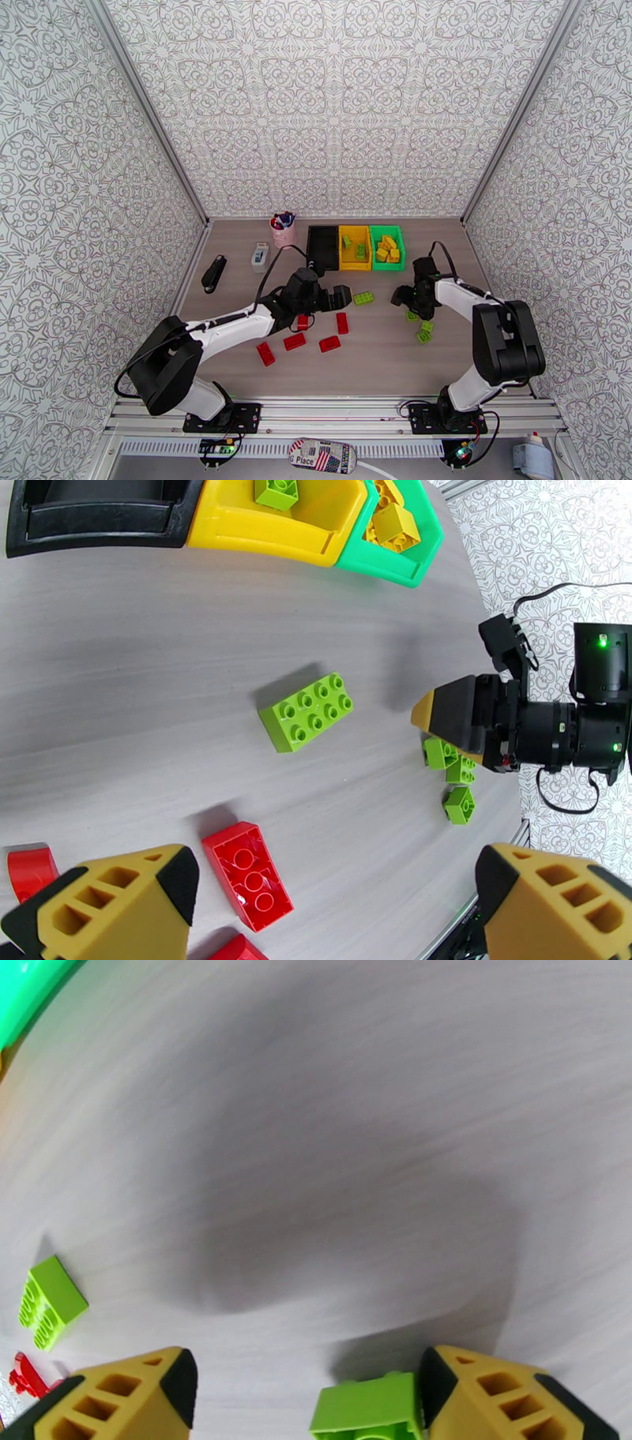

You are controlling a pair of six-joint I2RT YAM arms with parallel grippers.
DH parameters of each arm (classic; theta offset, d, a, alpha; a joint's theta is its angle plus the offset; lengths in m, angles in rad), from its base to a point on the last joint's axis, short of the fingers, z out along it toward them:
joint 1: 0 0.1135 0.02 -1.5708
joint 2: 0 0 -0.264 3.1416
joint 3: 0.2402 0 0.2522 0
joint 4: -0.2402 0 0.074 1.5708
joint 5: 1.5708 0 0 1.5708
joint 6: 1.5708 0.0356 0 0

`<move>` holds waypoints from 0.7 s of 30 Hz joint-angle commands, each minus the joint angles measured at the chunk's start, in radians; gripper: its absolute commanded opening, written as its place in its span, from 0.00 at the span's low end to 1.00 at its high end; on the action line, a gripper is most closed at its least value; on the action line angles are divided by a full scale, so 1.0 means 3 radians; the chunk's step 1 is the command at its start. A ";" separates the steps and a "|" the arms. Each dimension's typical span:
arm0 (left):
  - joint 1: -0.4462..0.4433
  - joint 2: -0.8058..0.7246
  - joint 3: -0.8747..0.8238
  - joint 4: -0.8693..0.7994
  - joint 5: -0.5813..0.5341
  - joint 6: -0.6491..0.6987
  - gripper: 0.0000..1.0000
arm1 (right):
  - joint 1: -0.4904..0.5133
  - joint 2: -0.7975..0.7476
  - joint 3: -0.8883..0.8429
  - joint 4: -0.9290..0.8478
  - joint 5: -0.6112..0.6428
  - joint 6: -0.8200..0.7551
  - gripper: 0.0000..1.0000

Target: Sort the legos into containers by color

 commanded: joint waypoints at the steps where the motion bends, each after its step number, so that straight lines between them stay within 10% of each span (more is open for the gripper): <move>1: 0.0032 0.0010 -0.0075 0.0108 -0.0025 -0.0050 0.98 | 0.0163 -0.0034 -0.0117 -0.0148 0.0044 0.0110 0.73; 21: 0.0078 -0.0044 -0.0248 0.0263 0.0010 -0.0105 0.98 | 0.0525 -0.0102 -0.0156 -0.0355 0.0353 0.0206 0.42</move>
